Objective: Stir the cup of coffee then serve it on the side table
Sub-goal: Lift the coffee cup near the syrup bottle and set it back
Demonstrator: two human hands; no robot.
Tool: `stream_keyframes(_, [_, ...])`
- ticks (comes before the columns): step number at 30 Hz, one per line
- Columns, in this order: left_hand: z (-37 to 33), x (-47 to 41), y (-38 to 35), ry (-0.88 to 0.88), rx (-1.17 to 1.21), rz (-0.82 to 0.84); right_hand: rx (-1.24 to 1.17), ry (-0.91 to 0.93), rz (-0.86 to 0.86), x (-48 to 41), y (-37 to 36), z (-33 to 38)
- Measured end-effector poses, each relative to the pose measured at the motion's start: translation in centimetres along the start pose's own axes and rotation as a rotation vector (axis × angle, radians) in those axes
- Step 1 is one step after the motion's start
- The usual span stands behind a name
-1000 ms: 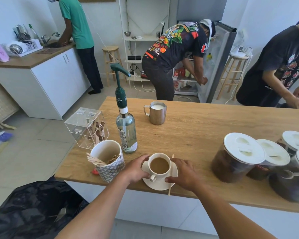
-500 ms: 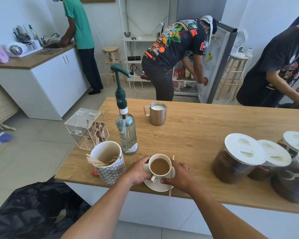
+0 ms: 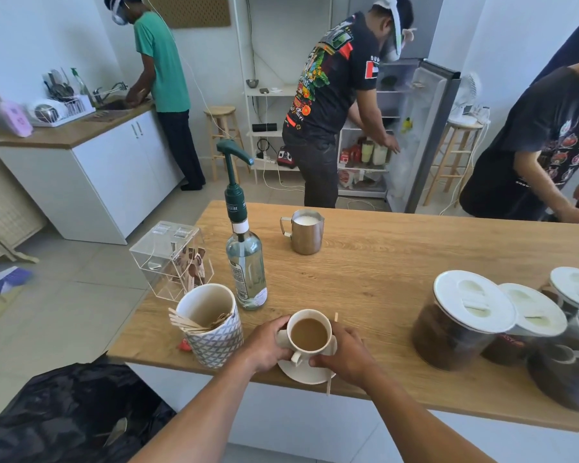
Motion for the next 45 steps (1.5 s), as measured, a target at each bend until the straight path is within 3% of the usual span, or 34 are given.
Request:
stream_keyframes(7, [-0.6, 0.3, 0.4, -0.051, -0.002, -0.009, -0.018, 0.067, -0.01, -1.0, -0.4, -0.4])
stream_keyframes(16, [-3.0, 0.2, 2.6, -0.066, 0.104, 0.008, -0.085, 0.215, -0.009, 0.8, 4.7, 4.6])
stream_keyframes(35, [-14.5, 3.5, 11.4, -0.333, 0.118, 0.001, -0.171, 0.454, -0.134, 2.4, 12.1, 14.9])
stream_keyframes(45, [-17.4, 5.5, 13.8, -0.382, 0.171, -0.026, -0.157, 0.541, -0.152, 3.5, 14.2, 18.4])
Point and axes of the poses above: each hand's wrist, its own x-axis away from the middle knuckle, its own y-axis out of the back of the hand, z = x × y, the point moved 7 cm from there along -x, towards the middle knuckle, and after that the axes turned 9 degrees about x, right-handed, at the moved point
